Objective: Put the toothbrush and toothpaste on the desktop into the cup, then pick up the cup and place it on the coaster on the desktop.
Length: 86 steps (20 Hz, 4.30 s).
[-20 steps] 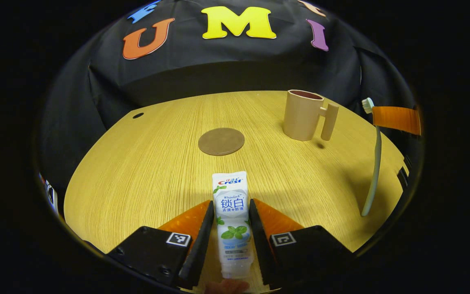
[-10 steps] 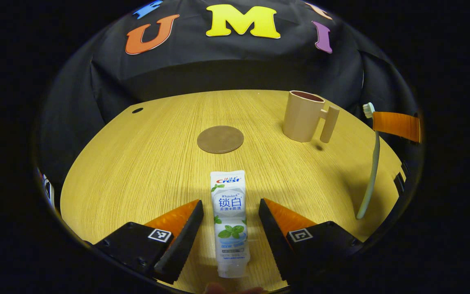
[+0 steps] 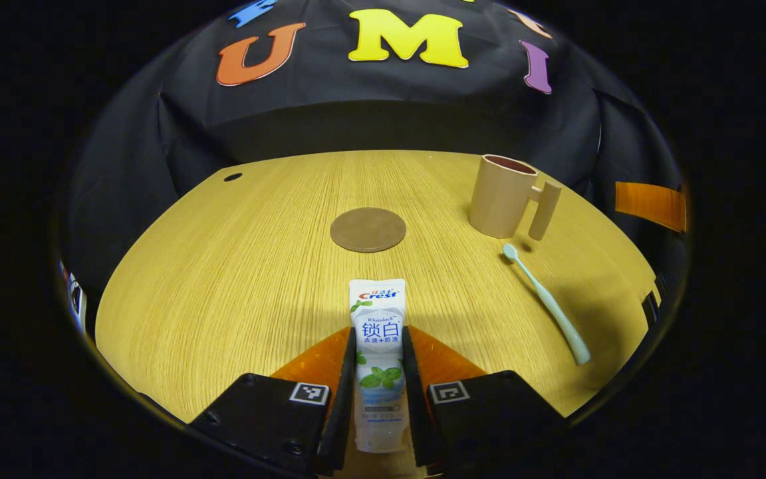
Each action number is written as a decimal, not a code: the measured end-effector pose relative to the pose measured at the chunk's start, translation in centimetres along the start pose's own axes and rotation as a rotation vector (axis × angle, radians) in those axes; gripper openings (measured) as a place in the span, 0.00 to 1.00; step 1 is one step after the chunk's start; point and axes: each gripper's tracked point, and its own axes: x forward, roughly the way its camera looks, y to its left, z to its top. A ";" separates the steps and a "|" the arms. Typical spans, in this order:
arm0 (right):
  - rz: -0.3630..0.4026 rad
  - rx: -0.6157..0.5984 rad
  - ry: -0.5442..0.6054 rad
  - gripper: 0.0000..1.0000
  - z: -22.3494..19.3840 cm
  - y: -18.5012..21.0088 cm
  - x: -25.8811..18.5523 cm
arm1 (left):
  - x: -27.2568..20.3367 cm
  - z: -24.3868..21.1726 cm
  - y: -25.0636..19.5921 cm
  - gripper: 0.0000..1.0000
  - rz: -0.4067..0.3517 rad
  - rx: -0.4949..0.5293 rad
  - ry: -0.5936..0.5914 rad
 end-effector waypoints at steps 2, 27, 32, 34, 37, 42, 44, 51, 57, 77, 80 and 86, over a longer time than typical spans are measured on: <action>0.007 -0.010 -0.009 0.00 0.5 0.1 0.2 | -0.1 0.3 -0.1 0.37 -0.010 -0.015 -0.014; 0.139 -0.218 0.379 0.32 -13.6 8.7 7.2 | -2.3 -0.9 3.5 0.34 -0.008 -0.034 -0.076; 0.149 -0.260 0.381 0.09 -14.0 8.9 7.4 | -2.3 -0.8 3.4 0.35 -0.021 -0.038 -0.073; 0.162 -0.248 0.386 0.13 -13.7 9.0 7.1 | -2.3 -0.8 3.3 0.35 -0.028 -0.047 -0.068; 0.155 -0.217 0.382 0.02 -13.4 8.8 7.2 | -2.2 -0.8 3.1 0.35 -0.034 -0.054 -0.066; 0.159 -0.176 0.278 0.00 -9.8 8.4 6.1 | -2.3 -0.7 2.8 0.34 -0.040 -0.073 -0.063; 0.164 -0.140 0.232 0.00 -7.9 8.0 5.4 | -2.4 -0.3 2.8 0.35 -0.037 -0.076 -0.074; 0.166 -0.065 0.022 0.00 1.6 5.7 4.2 | -3.1 2.1 0.9 0.34 -0.069 -0.116 -0.147; 0.147 -0.027 -0.216 0.00 11.4 3.4 7.1 | -3.0 4.5 0.2 0.34 -0.072 -0.126 -0.193; 0.050 -0.150 -0.318 0.00 11.6 1.5 18.6 | -2.8 7.2 0.7 0.34 -0.065 -0.108 -0.276; 0.047 -0.132 -0.285 0.02 10.8 1.2 18.8 | -2.8 7.3 0.7 0.34 -0.062 -0.107 -0.276; 0.060 -0.099 -0.283 0.15 10.1 0.9 17.0 | -2.8 8.2 0.2 0.34 -0.072 -0.118 -0.300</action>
